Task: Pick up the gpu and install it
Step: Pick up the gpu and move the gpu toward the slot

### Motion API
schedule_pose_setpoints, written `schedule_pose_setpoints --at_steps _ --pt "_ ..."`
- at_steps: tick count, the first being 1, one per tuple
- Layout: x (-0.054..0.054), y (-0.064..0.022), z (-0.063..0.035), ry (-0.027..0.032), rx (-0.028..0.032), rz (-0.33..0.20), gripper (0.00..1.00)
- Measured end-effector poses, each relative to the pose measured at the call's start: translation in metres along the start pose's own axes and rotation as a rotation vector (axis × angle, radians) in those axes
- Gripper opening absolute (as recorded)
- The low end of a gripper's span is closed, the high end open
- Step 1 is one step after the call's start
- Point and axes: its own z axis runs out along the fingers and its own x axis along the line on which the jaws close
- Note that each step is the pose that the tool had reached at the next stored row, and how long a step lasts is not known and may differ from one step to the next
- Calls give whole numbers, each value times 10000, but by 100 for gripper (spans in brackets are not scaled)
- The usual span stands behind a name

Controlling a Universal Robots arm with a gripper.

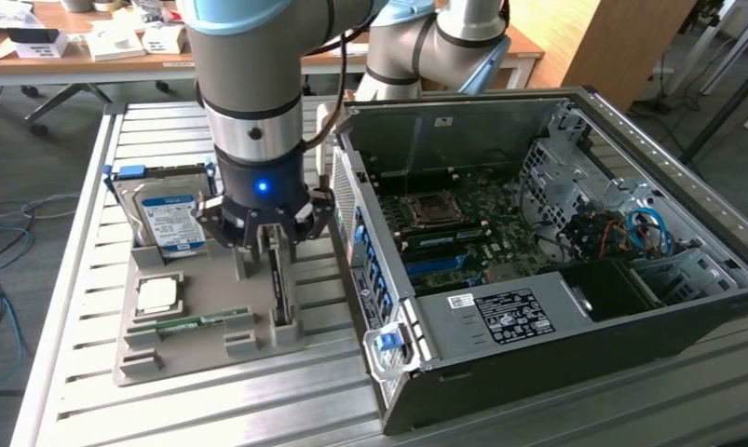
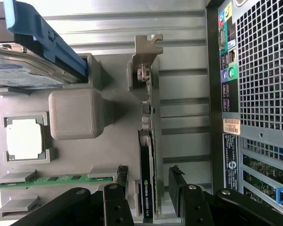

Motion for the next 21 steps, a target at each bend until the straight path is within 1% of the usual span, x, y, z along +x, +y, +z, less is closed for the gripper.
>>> schedule_pose_setpoints --at_steps 2,7,8,17,21 --pt "0 -1 16 0 -1 0 47" --pt "0 -1 16 1 0 0 47" --pt "1 -1 23 -1 -7 0 47" --pt "2 -7 149 2 -14 0 47" --pt "2 -8 176 3 -13 0 47"
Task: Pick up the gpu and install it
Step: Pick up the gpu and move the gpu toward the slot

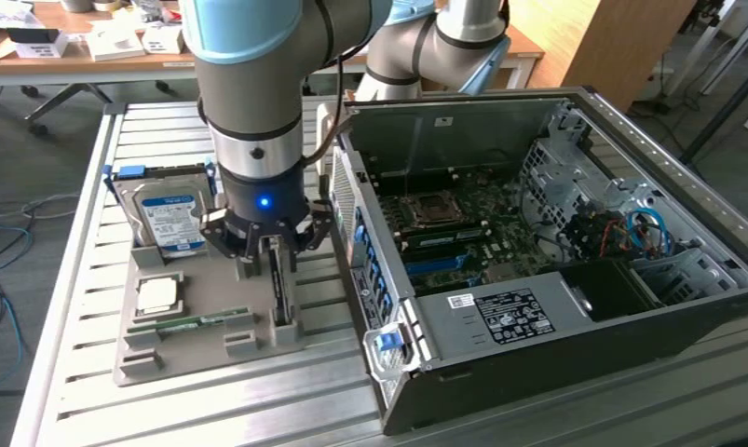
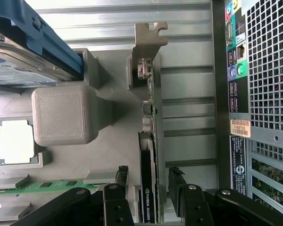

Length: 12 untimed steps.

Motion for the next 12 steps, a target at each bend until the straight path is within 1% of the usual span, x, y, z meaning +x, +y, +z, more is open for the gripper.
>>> schedule_pose_setpoints --at_steps 3,12 --pt "0 0 1 1 1 0 47" --pt "1 -3 68 1 0 0 47"
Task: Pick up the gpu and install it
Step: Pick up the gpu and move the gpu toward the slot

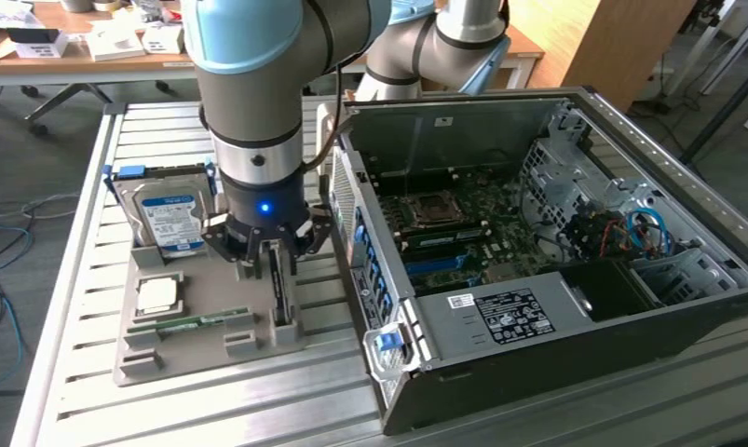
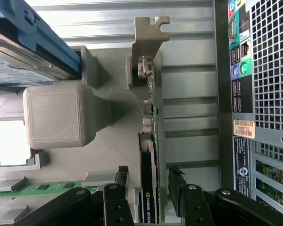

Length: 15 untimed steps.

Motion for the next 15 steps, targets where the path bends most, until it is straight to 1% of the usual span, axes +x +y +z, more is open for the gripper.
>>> schedule_pose_setpoints --at_steps 11,15 --pt "1 6 22 0 0 0 47" --pt "6 26 33 -2 -2 1 47"
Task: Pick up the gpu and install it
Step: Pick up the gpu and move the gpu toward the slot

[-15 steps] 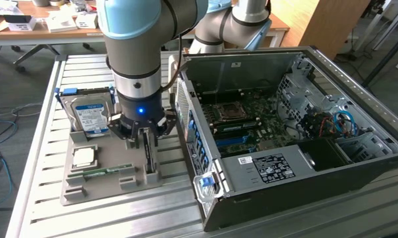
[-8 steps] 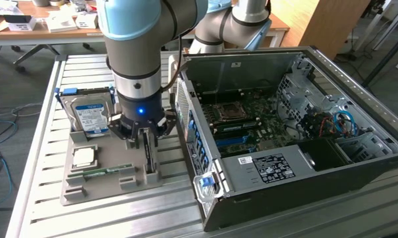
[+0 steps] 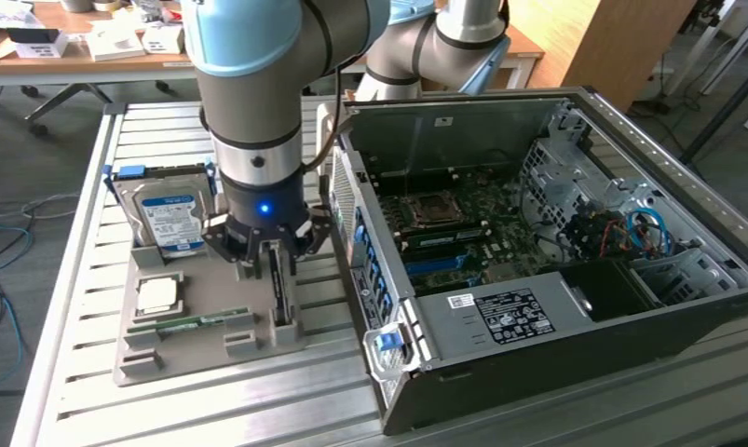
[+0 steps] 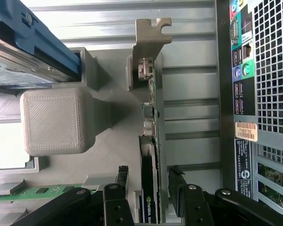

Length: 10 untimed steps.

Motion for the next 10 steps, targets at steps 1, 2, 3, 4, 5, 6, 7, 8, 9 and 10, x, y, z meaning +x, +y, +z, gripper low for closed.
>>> schedule_pose_setpoints --at_steps 1,2,3,4,5,6,7,8,9,10 --pt "1 4 2 -1 -1 0 47" --pt "2 7 2 -1 0 0 47" --pt "3 7 4 0 1 -3 47" --pt "5 10 12 -1 -1 -1 47" --pt "7 15 20 0 0 1 47" --pt "7 18 24 1 1 0 47" --pt "6 19 26 0 0 -3 47" --pt "6 19 27 2 2 -3 47" --pt "7 20 27 1 2 -2 47" --pt "8 20 27 2 2 -1 47"
